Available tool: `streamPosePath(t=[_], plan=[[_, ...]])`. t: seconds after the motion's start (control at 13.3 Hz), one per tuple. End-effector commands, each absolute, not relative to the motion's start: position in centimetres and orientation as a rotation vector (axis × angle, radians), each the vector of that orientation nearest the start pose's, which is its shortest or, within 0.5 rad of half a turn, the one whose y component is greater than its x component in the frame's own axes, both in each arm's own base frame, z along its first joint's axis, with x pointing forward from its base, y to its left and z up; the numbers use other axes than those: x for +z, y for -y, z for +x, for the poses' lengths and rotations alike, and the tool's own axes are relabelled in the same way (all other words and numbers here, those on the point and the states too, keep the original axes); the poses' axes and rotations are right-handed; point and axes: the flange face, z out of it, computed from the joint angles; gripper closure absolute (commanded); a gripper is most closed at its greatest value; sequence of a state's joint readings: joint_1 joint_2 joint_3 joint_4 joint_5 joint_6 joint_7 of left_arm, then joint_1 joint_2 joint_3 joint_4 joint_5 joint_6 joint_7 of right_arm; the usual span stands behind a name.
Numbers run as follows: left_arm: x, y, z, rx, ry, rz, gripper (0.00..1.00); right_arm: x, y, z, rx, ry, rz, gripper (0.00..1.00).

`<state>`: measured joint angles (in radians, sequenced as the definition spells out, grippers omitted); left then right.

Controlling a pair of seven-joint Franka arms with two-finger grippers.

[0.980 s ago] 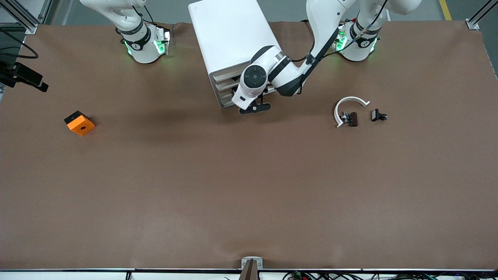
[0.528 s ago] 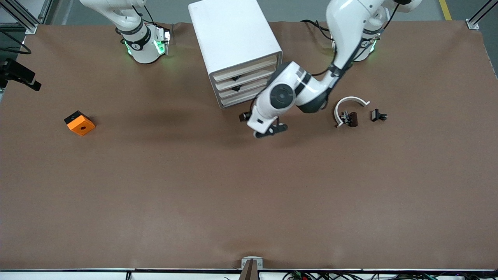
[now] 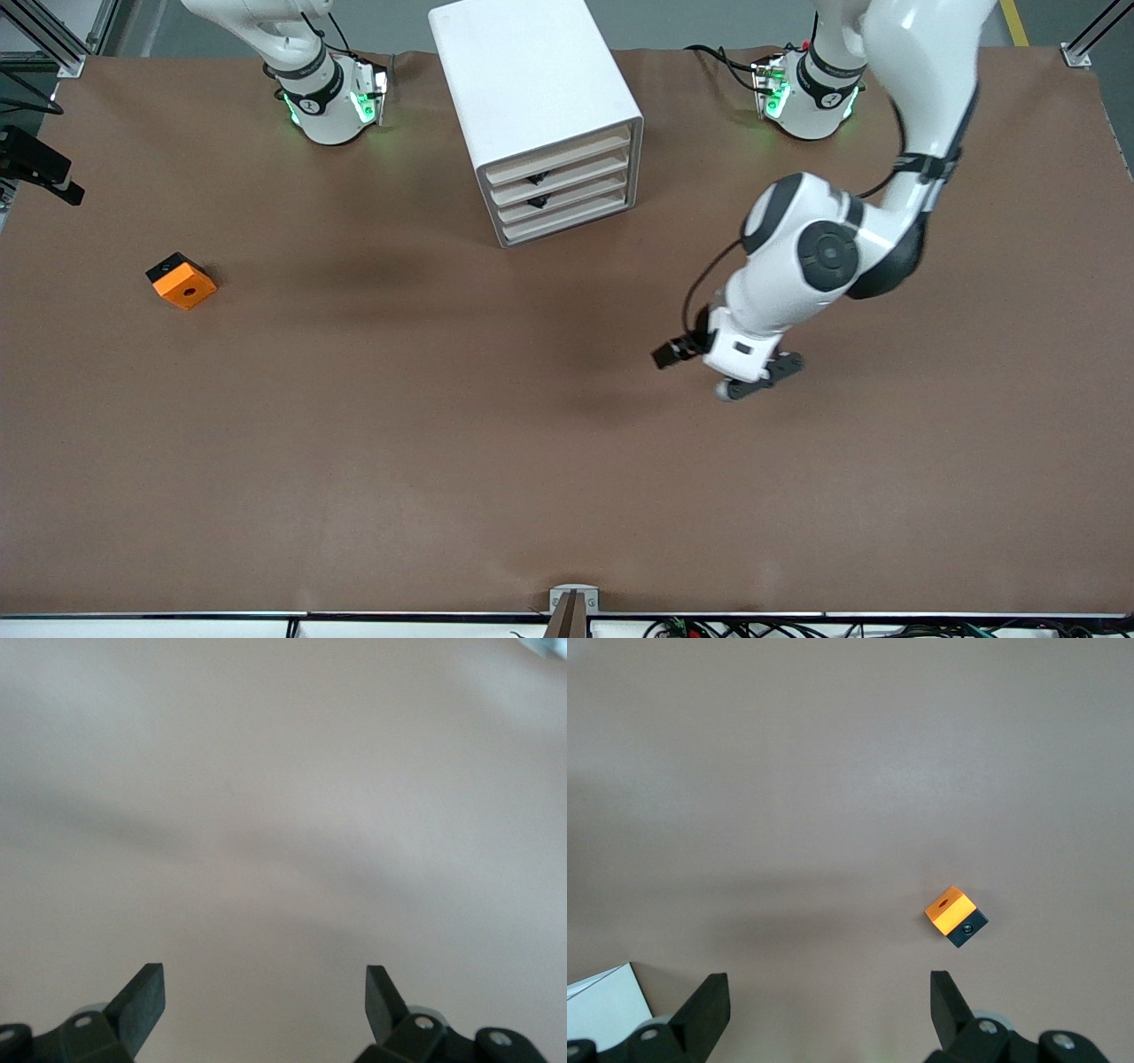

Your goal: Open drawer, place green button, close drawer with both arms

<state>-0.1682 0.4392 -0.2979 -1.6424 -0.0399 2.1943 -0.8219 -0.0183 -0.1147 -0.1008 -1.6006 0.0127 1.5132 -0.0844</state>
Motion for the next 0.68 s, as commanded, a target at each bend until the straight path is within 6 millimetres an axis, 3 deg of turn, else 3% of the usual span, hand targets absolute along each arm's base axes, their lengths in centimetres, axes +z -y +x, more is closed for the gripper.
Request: streamPosePath(t=[0.0,0.23,0.38,0.6], plan=[[42.0,23.7,63.1,-0.165,0.595,-3.219,0.0,67.5,6.5,50.4,-0.069,-0.032,-3.128,0.0],[46.4,18.0,64.7,-0.175,0.507,-3.197,0.0,67.4,6.7,50.5,-0.076,-0.039,-3.129,0.0],[49.0,15.8,64.9,-0.131,0.367,-3.14,0.0,67.3,6.7,50.6,-0.079,-0.039,-3.127,0.0],[52.5,12.0,64.4,-0.122,0.412,-3.077,0.0,67.2,6.2,50.7,-0.079,-0.022,-3.126,0.0]])
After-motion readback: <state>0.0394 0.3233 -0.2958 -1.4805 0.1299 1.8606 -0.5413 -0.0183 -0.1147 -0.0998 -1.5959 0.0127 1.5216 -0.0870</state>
